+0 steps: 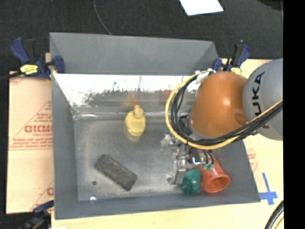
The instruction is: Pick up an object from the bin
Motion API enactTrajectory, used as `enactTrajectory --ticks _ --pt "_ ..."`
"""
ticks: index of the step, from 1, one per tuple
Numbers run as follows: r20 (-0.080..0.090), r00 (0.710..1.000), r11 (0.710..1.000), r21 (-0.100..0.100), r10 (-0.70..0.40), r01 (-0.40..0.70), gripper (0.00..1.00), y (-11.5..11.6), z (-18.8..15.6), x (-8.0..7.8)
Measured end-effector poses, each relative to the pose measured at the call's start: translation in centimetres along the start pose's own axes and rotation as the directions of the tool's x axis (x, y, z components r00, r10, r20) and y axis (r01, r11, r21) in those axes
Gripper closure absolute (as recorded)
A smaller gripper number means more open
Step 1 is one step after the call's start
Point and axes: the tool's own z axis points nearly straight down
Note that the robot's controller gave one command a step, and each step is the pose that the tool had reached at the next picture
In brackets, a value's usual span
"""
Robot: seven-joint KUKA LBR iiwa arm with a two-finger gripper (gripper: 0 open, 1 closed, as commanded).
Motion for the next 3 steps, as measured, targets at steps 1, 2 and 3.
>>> enactTrajectory --ticks 1,2,3 --pt "0.008 1.0 1.0 0.0 0.001 -0.001 0.0 0.0 -0.4 -0.2" --pt "0.011 1.0 1.0 -0.002 0.011 -0.011 0.0 9.0 12.3 -0.6" --pt "0.021 0.998 0.999 0.0 -0.053 0.053 0.0 10.3 3.9 -0.8"
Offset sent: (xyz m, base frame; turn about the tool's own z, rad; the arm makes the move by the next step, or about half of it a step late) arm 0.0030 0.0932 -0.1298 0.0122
